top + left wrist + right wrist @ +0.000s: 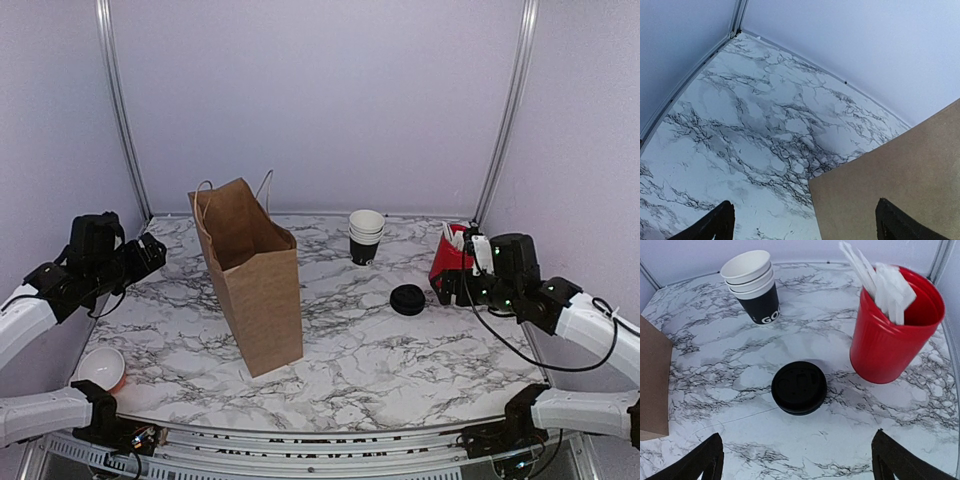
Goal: Pack the takeout coffee
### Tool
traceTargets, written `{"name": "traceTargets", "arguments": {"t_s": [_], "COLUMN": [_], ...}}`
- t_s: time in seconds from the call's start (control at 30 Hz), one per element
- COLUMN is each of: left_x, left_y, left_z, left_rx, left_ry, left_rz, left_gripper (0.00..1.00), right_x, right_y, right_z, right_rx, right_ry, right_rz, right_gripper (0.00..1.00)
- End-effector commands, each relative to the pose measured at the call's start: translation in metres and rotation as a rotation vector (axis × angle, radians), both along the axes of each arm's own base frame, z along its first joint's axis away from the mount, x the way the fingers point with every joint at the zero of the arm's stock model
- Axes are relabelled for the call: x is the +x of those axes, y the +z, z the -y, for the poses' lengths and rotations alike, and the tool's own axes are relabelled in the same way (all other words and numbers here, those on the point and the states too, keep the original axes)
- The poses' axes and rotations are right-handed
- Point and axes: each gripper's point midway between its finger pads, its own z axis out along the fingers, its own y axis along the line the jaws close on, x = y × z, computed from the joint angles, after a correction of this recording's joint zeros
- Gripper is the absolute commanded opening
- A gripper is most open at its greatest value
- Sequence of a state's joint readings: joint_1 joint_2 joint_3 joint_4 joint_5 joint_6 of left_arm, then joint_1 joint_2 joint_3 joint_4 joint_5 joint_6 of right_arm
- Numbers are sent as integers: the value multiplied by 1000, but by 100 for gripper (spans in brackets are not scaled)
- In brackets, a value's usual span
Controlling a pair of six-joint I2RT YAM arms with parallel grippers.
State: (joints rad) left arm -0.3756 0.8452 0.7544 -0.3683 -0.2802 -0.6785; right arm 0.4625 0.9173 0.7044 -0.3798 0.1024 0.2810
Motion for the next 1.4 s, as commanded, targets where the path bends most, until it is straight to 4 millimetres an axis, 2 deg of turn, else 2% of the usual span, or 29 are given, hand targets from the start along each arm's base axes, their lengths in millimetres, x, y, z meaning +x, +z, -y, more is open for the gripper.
{"name": "traceTargets", "arguments": {"t_s": [0.0, 0.23, 0.3, 0.47, 0.53, 0.6, 0.7, 0.8, 0.87, 0.97, 1.0, 1.27, 1.37], "left_x": [8, 12, 13, 19, 21, 22, 24, 25, 23, 24, 25, 32, 32], "left_y": [-20, -59, -60, -63, -66, -71, -68, -62, -67, -75, -75, -63, -62], "left_z": [4, -23, -27, -36, -44, -51, -57, -56, -61, -67, -69, -88, -101], "left_rx": [-32, -57, -42, -3, 30, 54, 94, 123, 143, 234, 245, 384, 453], "left_ry": [-59, 12, 23, 52, 89, 119, 124, 90, 115, 109, 115, 187, 249], "left_rz": [-30, -118, -105, -82, -79, -58, 32, 169, 204, 197, 190, 214, 223], "left_gripper": [99, 99, 99, 99, 99, 99, 99, 99, 99, 99, 99, 99, 99], "right_x": [12, 8, 6, 7, 9, 13, 17, 18, 18, 26, 29, 52, 52], "right_y": [-1, -27, -30, -20, -32, -31, -28, -40, -43, -41, -33, -21, -26], "right_z": [27, 69, 82, 104, 114, 123, 140, 164, 179, 179, 179, 175, 169], "right_rx": [85, 19, 17, -58, -88, -85, -145, -170, -135, -116, -115, -141, -138], "right_ry": [-130, -295, -359, -413, -424, -437, -463, -542, -588, -570, -570, -529, -494], "right_rz": [84, 166, 190, 301, 303, 323, 380, 404, 452, 498, 544, 644, 676], "right_gripper": [100, 100, 100, 100, 100, 100, 100, 100, 100, 100, 100, 100, 100]}}
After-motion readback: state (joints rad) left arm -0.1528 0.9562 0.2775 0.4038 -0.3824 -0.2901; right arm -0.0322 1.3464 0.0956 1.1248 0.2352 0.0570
